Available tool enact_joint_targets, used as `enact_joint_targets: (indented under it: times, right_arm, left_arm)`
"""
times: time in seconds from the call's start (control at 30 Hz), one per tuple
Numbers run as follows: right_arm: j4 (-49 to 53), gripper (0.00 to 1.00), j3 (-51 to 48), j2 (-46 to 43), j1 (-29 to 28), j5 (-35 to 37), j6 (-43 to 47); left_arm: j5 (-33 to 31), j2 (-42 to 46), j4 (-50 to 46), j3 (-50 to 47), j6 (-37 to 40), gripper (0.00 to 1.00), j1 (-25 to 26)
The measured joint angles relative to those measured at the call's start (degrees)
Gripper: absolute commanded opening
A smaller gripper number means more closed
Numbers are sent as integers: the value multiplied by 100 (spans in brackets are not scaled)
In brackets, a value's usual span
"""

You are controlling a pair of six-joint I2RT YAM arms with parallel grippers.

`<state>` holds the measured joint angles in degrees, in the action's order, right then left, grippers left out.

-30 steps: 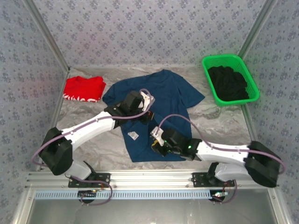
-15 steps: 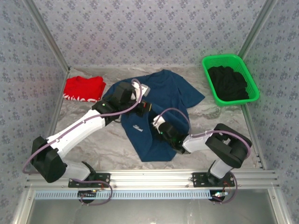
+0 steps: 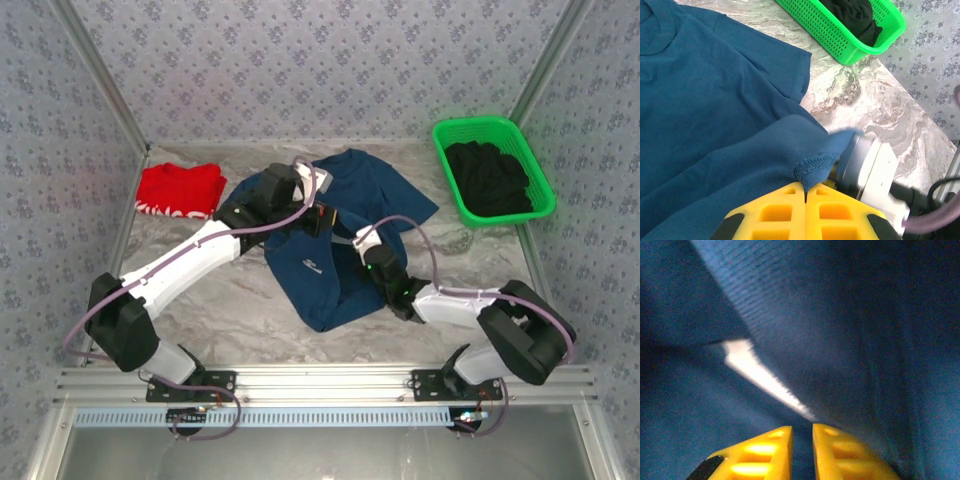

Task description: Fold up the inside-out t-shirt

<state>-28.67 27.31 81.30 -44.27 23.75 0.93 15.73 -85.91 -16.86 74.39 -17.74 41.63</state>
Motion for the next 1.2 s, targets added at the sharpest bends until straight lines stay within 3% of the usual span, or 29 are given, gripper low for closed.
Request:
enact_joint_targets:
  times: [0.17, 0.5, 0.93, 1.2]
  right_arm:
    - [-345, 20, 7, 754, -398, -111, 0]
    - [-691, 19, 597, 1827, -479, 9, 151]
    - [-535, 19, 1283, 2133, 247, -367, -334]
    - [-273, 20, 1875, 2653, -46, -190, -341]
  left_arm:
    - [20, -7, -9, 22, 4, 0, 0]
    - [66, -2, -118, 168, 9, 0, 0]
    - [463, 518, 28, 20, 24, 0, 0]
    - [723, 660, 446, 50, -184, 0, 2]
